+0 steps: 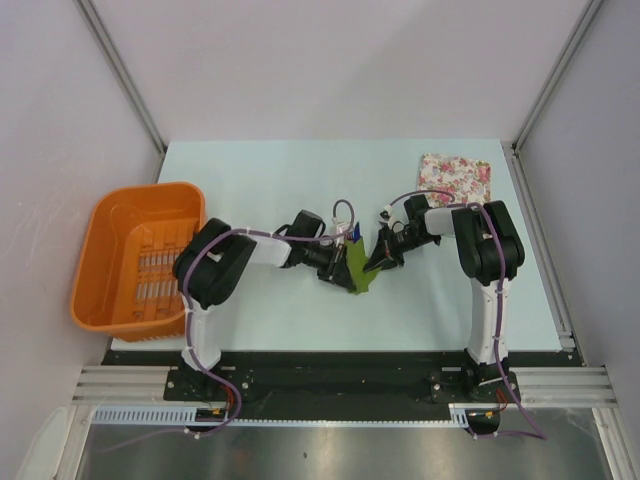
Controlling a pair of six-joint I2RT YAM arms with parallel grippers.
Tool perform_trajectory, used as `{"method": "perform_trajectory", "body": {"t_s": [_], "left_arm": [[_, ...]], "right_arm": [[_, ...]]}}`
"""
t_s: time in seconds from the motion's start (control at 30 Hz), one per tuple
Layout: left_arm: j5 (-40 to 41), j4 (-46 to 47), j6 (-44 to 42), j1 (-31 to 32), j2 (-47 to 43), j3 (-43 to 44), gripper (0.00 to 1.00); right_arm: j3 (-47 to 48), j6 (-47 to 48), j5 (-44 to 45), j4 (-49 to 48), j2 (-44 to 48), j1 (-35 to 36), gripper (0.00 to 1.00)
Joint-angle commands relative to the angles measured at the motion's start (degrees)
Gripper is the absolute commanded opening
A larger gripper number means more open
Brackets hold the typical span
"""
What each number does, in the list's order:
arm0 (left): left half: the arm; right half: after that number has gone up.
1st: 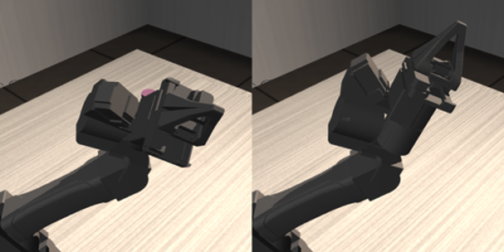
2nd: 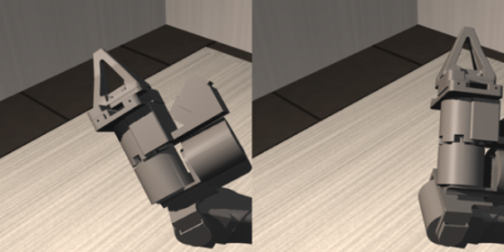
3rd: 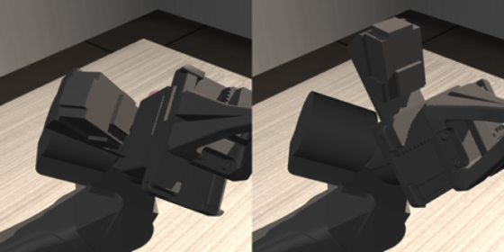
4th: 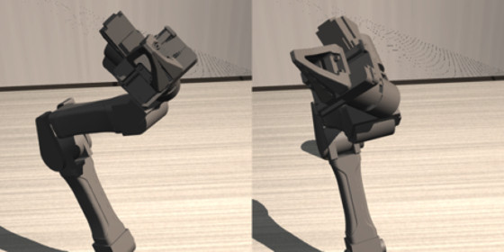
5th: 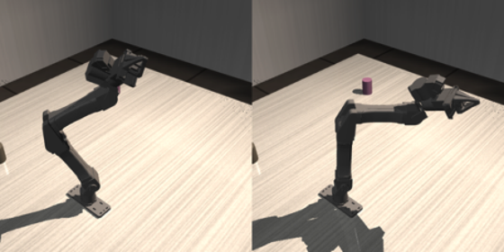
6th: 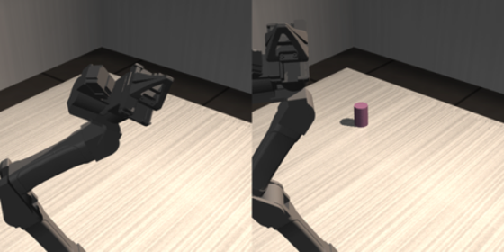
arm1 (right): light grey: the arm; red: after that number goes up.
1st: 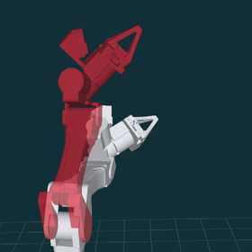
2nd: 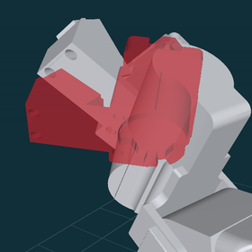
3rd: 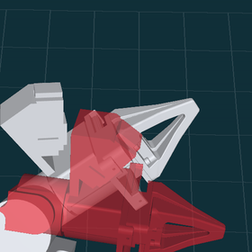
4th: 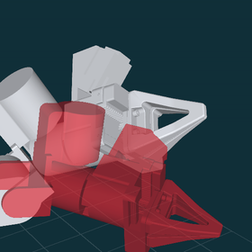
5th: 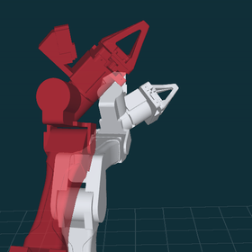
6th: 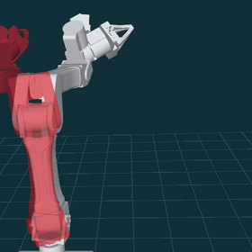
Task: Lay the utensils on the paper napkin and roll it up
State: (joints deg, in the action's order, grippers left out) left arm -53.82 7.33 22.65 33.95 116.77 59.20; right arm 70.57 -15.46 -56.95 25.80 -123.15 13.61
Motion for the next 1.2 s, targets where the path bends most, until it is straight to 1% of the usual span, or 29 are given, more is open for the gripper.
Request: {"method": "perform_trajectory", "body": {"t_s": [0.0, 0.07, 0.13, 0.17, 0.23, 0.27, 0.3, 0.47, 0.57, 0.67, 0.73, 0.97, 1.0, 1.03, 1.07, 1.17], "left_arm": [[3.11, -13.12, -11.66, 1.46, -3.99, -3.56, 0.22], [1.62, -13.66, -12.80, 1.55, -5.67, -3.74, 0.25], [0.48, -12.27, -13.07, 1.47, -9.17, -3.65, 0.27], [-1.01, -10.95, -11.68, 1.38, -10.50, -3.57, 0.28], [-1.37, -7.61, -10.18, 1.11, -12.43, -2.17, 0.28], [-1.63, -7.51, -8.17, 1.20, -12.44, -1.46, 0.28], [-2.33, -5.33, -7.28, 1.20, -12.27, 0.55, 0.28], [-2.87, 2.06, 1.76, 1.20, -9.38, 2.32, 0.27], [-1.38, 3.82, 4.05, 1.29, -5.35, 2.76, 0.26], [-0.14, 4.18, 3.19, 1.29, -2.00, 2.59, 0.25], [1.25, 1.55, 0.83, 1.03, -0.24, 3.20, 0.23], [2.32, -0.56, 0.02, -0.12, 4.43, 3.03, 0.18], [2.23, -0.91, -0.24, -0.12, 4.52, 2.77, 0.17], [2.49, -1.53, -1.46, -0.20, 4.78, 2.59, 0.17], [2.67, -3.36, -2.26, -0.12, 5.04, 2.41, 0.16], [2.85, -4.52, -4.11, -0.12, 5.05, 1.89, 0.15]], "right_arm": [[-0.43, 0.52, 7.64, -2.25, -1.91, 0.02, 0.00], [-0.43, 0.44, 7.64, -2.33, -1.83, 0.28, 0.00], [-0.43, 0.35, 7.55, -2.42, -1.91, 0.37, 0.00], [-0.34, 0.43, 7.55, -2.42, -1.92, 0.46, 0.00], [-0.34, 0.35, 7.55, -2.42, -1.92, 0.28, 0.00], [-0.34, 0.35, 7.55, -2.42, -1.83, 0.45, 0.00], [-0.34, 0.35, 7.64, -2.34, -1.91, 0.46, 0.00], [-0.08, 0.35, 7.82, -2.25, -2.00, 0.46, 0.00], [0.10, 0.17, 7.82, -2.33, -2.18, 0.46, 0.00], [0.10, 0.00, 7.82, -2.34, -2.18, 0.37, 0.00], [0.19, -0.18, 7.64, -2.34, -2.18, 0.37, 0.00], [0.80, -0.88, 7.47, -2.25, -1.74, 0.19, 0.01], [0.98, -1.14, 7.47, -2.16, -1.48, 0.19, 0.04], [1.15, -1.32, 7.20, -2.25, -1.39, -0.07, 0.08], [1.41, -1.58, 6.77, -2.33, -0.87, -0.24, 0.20], [3.34, -2.29, 7.64, -2.34, 0.02, -0.68, 0.37]]}}
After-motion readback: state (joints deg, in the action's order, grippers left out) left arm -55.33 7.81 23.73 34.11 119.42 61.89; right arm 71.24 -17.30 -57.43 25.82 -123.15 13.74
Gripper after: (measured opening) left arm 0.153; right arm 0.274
